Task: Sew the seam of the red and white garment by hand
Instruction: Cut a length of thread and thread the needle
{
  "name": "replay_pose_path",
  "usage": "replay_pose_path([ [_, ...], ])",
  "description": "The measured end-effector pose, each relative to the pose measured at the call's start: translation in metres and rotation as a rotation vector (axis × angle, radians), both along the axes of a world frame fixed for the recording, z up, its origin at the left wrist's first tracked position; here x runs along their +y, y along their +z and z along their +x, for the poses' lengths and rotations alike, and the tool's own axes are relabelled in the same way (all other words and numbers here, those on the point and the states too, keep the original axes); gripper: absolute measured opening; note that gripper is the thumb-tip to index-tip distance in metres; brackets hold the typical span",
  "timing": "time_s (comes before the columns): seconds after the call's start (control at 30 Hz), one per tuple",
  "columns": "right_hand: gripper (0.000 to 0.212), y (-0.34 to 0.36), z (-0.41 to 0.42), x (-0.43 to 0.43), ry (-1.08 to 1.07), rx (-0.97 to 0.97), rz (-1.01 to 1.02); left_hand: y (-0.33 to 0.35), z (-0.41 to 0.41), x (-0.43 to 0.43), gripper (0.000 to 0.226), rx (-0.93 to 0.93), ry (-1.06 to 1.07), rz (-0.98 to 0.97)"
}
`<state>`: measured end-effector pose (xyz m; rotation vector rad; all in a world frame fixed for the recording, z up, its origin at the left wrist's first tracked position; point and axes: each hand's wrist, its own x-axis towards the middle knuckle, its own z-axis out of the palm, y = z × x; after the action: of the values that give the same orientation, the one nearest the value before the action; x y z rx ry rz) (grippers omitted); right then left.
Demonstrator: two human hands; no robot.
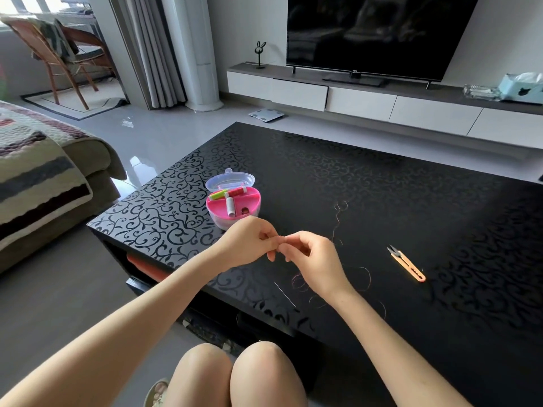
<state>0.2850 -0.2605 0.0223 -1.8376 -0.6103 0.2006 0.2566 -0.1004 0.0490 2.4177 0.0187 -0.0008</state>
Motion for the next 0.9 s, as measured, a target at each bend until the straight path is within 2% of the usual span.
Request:
replay_pose_path([
  [0.1, 0.012, 0.0, -0.006, 0.001, -0.016, -0.049, -0.013, -0.003, -0.006, 0.002, 0.024, 0.045, -0.008, -0.073],
  [0.23, 0.014, 0.0, -0.007, -0.001, -0.045, -0.062, -0.035, -0.003, -0.013, 0.008, 0.019, 0.168, 0.013, -0.3],
  [0.6, 0.014, -0.005, -0.011, -0.006, -0.048, 0.104, 0.084, -0.013, -0.026, 0.014, 0.02, 0.155, 0.091, -0.524],
  [0.73, 0.014, -0.002, -0.012, -0.01, -0.05, 0.146, 0.124, -0.013, -0.028, 0.019, 0.03, 0.141, 0.156, -0.588],
  [0.9, 0.014, 0.001, -0.014, -0.01, -0.03, 0.146, 0.11, -0.011, -0.03, 0.005, 0.048, 0.194, 0.122, -0.61],
])
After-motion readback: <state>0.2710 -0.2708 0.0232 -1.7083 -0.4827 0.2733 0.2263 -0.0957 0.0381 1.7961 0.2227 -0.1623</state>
